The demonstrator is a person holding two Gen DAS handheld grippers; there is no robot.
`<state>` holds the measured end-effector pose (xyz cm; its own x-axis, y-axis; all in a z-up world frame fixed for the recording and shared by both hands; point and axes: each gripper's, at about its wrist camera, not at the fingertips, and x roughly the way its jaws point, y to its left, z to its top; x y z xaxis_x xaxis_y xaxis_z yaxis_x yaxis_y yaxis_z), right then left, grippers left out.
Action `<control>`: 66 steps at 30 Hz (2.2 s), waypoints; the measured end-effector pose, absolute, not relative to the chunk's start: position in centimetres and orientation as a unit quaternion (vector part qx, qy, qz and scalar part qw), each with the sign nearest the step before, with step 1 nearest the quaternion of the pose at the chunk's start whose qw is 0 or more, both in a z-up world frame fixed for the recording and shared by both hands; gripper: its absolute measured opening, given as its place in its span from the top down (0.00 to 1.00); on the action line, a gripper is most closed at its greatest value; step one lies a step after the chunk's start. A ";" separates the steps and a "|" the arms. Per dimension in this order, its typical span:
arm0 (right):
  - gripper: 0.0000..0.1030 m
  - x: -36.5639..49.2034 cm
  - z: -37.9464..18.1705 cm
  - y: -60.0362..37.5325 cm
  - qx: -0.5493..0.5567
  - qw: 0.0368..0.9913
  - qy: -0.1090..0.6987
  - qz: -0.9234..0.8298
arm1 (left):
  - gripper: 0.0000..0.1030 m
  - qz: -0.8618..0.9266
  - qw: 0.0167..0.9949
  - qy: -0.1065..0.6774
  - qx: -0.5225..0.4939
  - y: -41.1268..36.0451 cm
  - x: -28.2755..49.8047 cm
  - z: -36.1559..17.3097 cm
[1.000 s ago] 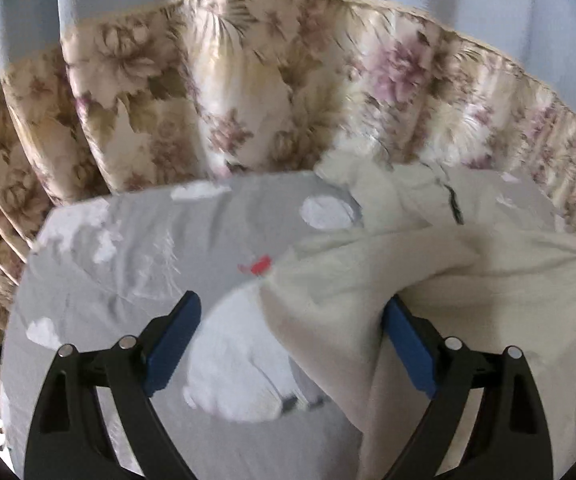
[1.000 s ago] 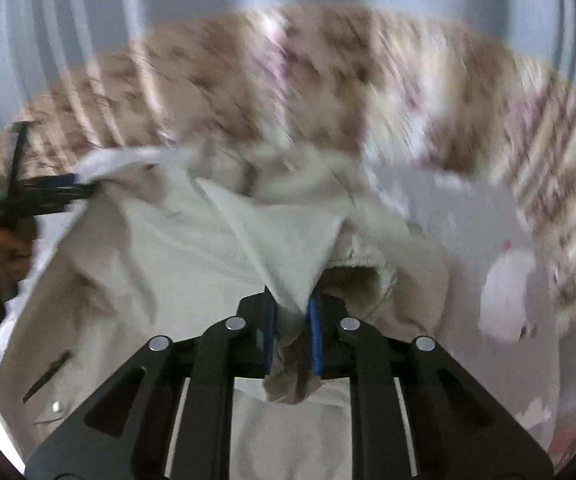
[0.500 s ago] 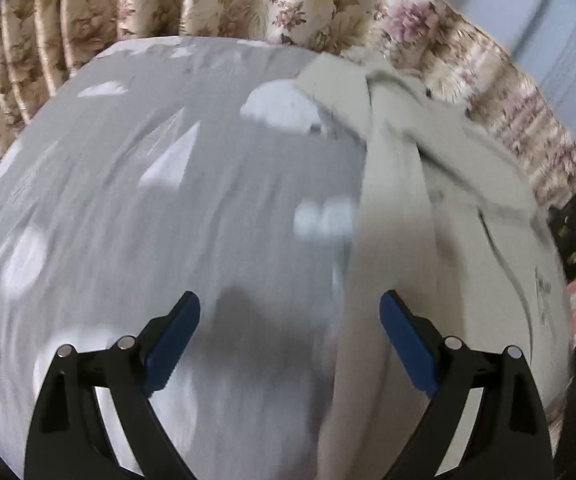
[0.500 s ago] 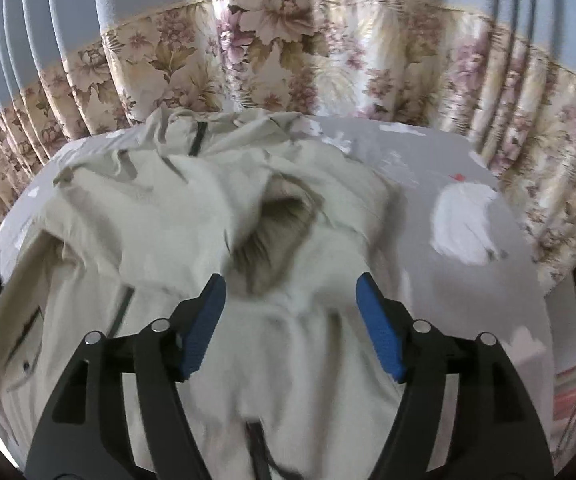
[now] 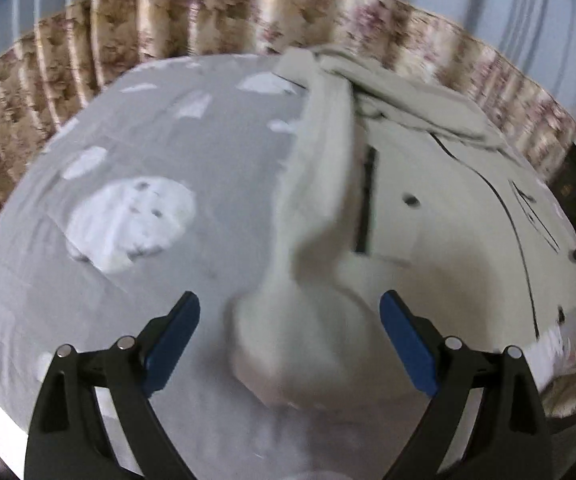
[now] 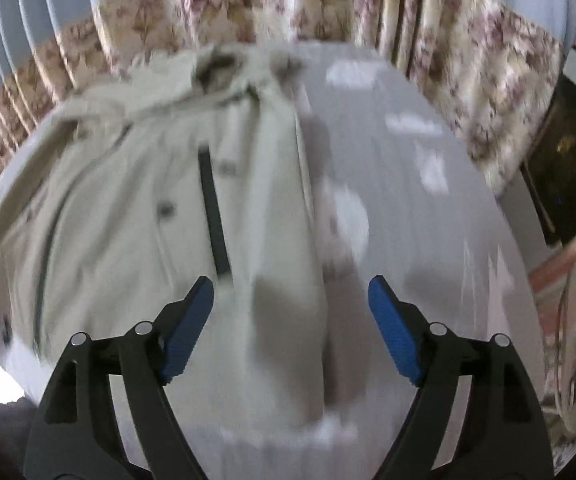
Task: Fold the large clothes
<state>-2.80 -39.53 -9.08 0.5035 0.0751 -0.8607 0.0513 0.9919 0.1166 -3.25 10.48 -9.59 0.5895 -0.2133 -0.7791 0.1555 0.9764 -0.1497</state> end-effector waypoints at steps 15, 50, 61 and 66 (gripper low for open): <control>0.90 -8.1 -7.9 -40.5 0.044 0.857 0.511 0.059 | 0.89 -0.167 0.878 0.448 0.002 7.3 -10.0 -8.6; 0.69 37.0 -12.9 -42.0 0.124 0.822 0.551 0.070 | 0.57 -0.142 0.842 0.512 -0.092 7.8 36.4 -10.2; 0.95 37.1 -10.1 -38.2 -0.057 0.895 0.443 0.023 | 1.00 -0.066 0.936 0.312 0.151 3.1 35.3 -6.6; 0.59 36.5 -9.7 -40.1 -0.010 0.900 0.435 -0.020 | 1.00 -0.008 0.924 0.379 0.058 7.9 39.0 -7.5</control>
